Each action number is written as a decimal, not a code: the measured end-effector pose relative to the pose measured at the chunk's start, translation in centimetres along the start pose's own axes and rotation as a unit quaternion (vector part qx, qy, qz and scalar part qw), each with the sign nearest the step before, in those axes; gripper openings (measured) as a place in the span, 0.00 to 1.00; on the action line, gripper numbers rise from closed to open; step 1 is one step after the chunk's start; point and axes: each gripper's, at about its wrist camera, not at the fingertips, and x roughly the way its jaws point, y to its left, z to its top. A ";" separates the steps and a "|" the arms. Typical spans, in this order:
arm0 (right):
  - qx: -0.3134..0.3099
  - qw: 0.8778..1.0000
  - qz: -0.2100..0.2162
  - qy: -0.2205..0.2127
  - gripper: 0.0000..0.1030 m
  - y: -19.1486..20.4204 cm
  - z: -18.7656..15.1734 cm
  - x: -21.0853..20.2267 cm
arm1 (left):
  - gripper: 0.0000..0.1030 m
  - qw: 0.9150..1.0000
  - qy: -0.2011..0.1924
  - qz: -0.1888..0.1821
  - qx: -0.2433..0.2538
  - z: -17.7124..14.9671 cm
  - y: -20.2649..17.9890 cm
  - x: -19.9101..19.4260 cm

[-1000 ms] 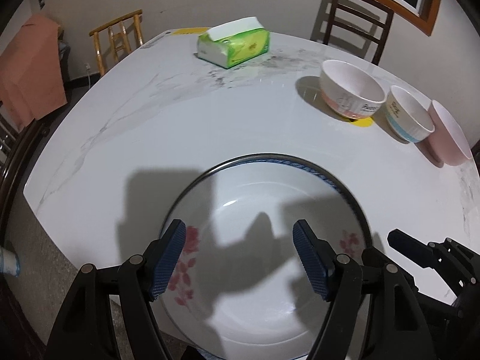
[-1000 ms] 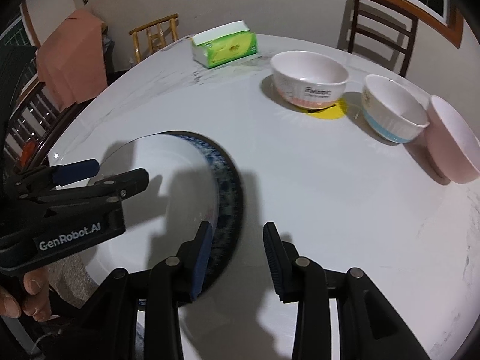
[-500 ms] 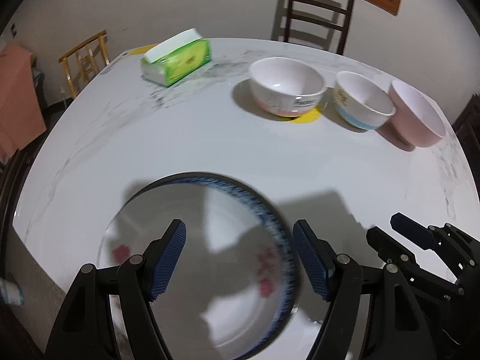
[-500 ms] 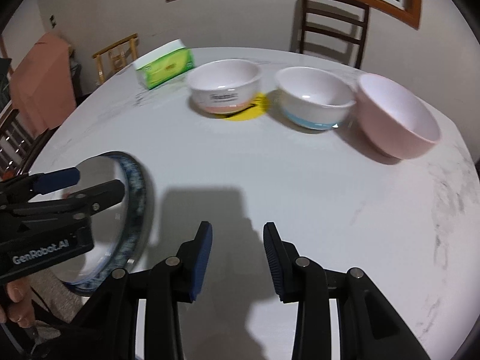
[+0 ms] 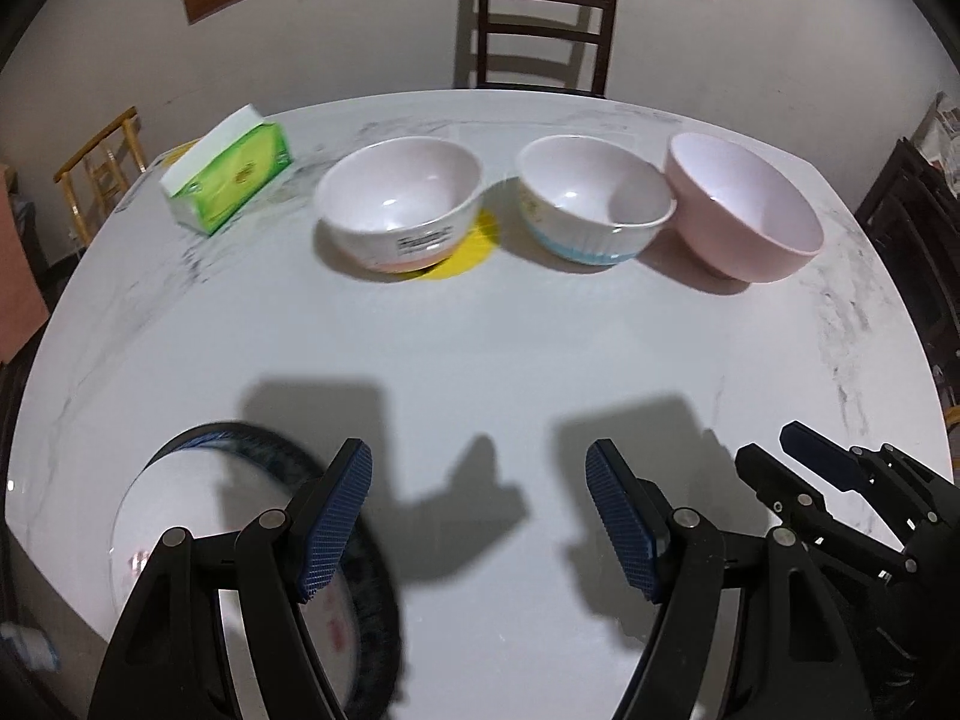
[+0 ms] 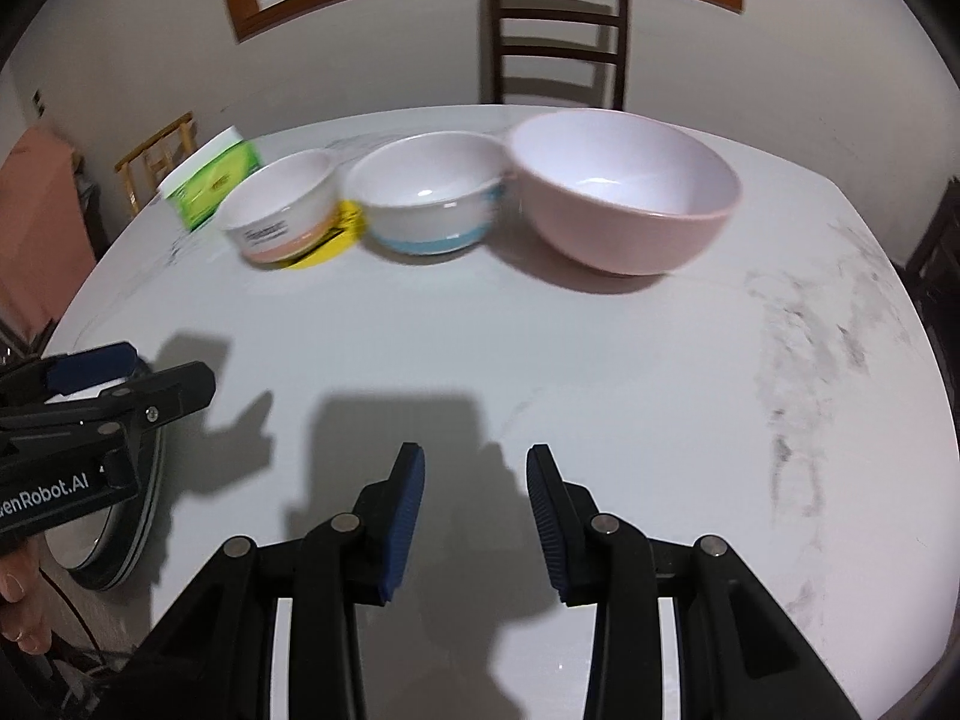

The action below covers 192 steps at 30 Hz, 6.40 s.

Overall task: Organize plates and bowls
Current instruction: 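Move the left tool to the rim of the large pink bowl, then grasp the rim of the large pink bowl with the left tool, then carry the pink bowl toward the plate stack with the left tool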

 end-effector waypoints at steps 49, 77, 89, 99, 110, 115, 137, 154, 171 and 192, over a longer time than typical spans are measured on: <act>0.103 0.994 -0.012 0.028 0.30 -15.6 14.5 8.0 | 0.38 0.966 0.107 -0.173 -0.161 13.2 -9.6 9.3; 0.106 0.994 -0.021 0.011 0.12 -11.3 8.3 0.4 | 0.20 0.980 0.073 -0.166 -0.077 8.0 -9.0 3.3; 0.105 0.994 0.019 0.020 0.12 -4.7 2.5 -3.7 | 0.21 0.984 0.067 -0.148 -0.075 2.1 -3.8 -2.2; 0.102 0.993 0.038 0.041 0.13 0.0 -2.0 -5.1 | 0.21 0.984 0.074 -0.135 -0.086 -3.2 0.4 -4.7; 0.099 0.992 0.036 0.070 0.16 1.3 -5.0 -4.2 | 0.20 0.984 0.091 -0.129 -0.086 -6.8 1.4 -4.2; 0.102 0.991 0.032 0.077 0.16 1.3 -5.6 -3.9 | 0.20 0.983 0.098 -0.128 -0.084 -7.4 1.3 -3.5; 0.107 0.990 0.036 0.083 0.19 1.6 -6.3 -3.8 | 0.22 0.983 0.103 -0.125 -0.089 -7.9 1.6 -2.3; 0.097 0.991 0.040 0.079 0.24 2.0 -6.0 -4.3 | 0.28 0.982 0.101 -0.126 -0.095 -7.7 1.9 -2.3; 0.069 0.996 0.031 0.043 0.29 2.4 -5.4 -5.7 | 0.40 0.988 0.071 -0.107 -0.087 -7.1 2.4 -3.9; 0.039 0.999 0.027 0.003 0.29 3.0 -3.5 -7.0 | 0.42 0.990 0.053 -0.096 -0.084 -5.8 2.7 -4.7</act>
